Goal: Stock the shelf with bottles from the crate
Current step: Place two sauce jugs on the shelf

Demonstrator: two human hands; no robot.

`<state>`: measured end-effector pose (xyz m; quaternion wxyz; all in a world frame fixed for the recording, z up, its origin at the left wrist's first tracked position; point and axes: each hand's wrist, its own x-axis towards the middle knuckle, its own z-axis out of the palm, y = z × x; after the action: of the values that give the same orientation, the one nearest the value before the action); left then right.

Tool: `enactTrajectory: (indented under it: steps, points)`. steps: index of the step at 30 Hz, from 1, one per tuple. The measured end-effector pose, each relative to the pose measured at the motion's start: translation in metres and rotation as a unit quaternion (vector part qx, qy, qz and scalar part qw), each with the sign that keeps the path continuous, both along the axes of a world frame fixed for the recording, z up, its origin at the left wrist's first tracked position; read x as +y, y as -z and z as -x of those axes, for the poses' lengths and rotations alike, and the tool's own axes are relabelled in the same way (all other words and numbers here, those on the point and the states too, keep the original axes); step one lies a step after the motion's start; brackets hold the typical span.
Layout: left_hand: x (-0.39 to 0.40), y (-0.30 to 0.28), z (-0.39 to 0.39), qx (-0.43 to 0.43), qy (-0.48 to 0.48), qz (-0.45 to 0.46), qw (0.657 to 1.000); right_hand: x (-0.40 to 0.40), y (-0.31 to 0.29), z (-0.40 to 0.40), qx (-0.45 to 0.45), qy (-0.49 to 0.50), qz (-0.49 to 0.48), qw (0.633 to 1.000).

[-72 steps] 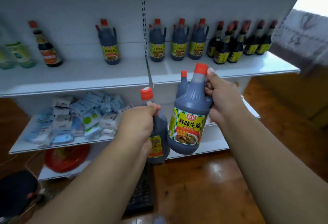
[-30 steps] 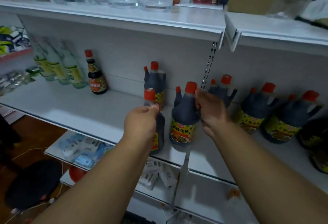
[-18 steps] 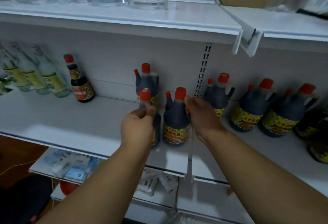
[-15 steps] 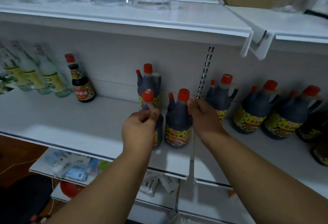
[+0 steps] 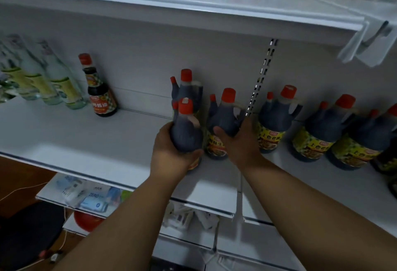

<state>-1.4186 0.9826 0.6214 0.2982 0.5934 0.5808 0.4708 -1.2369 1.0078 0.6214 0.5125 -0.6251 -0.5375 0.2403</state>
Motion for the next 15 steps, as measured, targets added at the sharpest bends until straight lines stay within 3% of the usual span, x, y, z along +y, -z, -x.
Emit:
enactTrajectory:
  steps: [4, 15]
  points:
    - [0.015, 0.012, -0.009, -0.032, -0.06, -0.011, 0.998, 0.003, 0.015, 0.011, 0.006, 0.033, 0.005, 0.999]
    - [0.018, 0.024, -0.008, -0.003, -0.076, -0.007, 0.997, 0.031, 0.019, -0.003, -0.045, 0.036, 0.122, 0.991]
